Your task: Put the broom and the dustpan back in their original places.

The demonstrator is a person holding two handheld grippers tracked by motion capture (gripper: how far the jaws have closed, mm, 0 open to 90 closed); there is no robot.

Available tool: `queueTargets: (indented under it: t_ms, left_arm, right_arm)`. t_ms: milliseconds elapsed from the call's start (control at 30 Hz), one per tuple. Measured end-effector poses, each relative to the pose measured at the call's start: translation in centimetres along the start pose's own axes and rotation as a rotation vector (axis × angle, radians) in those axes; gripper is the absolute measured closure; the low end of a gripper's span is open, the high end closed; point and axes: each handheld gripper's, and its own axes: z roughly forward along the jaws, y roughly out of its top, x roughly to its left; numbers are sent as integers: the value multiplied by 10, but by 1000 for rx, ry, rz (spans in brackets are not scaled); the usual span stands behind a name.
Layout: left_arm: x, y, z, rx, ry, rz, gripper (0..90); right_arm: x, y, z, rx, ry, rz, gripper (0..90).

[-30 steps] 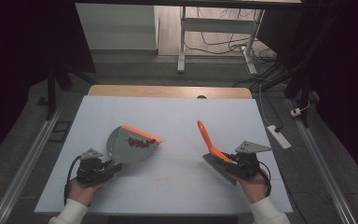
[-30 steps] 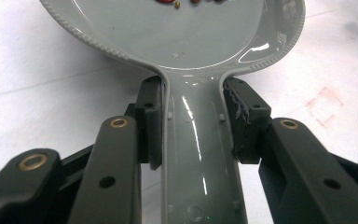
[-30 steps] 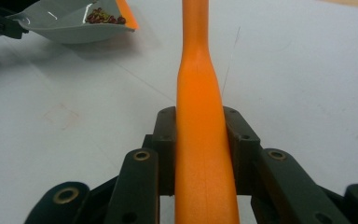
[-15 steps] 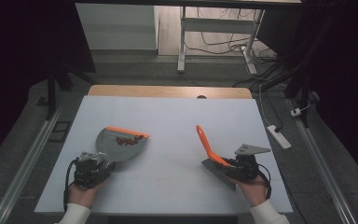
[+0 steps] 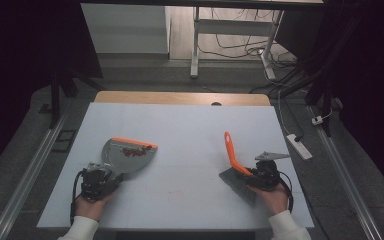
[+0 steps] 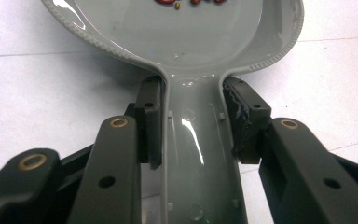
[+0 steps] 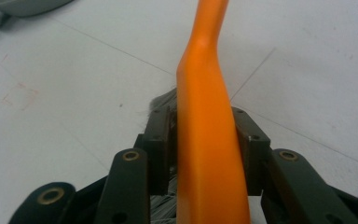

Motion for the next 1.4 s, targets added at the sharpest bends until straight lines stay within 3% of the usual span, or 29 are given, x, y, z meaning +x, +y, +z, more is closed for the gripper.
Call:
queueTargets:
  t_ms: [133, 367, 500, 667, 800, 933, 1100, 1400]
  left_arm:
    - [-1, -1, 2, 13, -4, -3, 611]
    - [-3, -2, 1, 19, -15, 3, 593]
    - [-2, -3, 0, 17, -18, 7, 467]
    - [-1, -5, -9, 20, -11, 46, 290]
    - [1, -5, -23, -27, -12, 79, 261]
    - [0, -3, -32, -71, -30, 134, 289]
    - [-1, 0, -35, -101, -119, 199, 326]
    - [-7, 7, -27, -86, -228, 272, 339]
  right_arm:
    - [-6, 0, 4, 19, -2, 9, 583]
    - [-12, 0, 7, 50, -56, 12, 496]
    - [-14, -2, 10, 74, -109, 2, 469]
    - [-12, -3, 6, 55, -131, -24, 452]
    - [-7, -3, 1, 19, -160, -70, 446]
    - [-3, -3, -8, -29, -135, -109, 445]
    - [5, -5, -14, -61, -86, -161, 446]
    - [21, -9, -18, -89, -18, -255, 448]
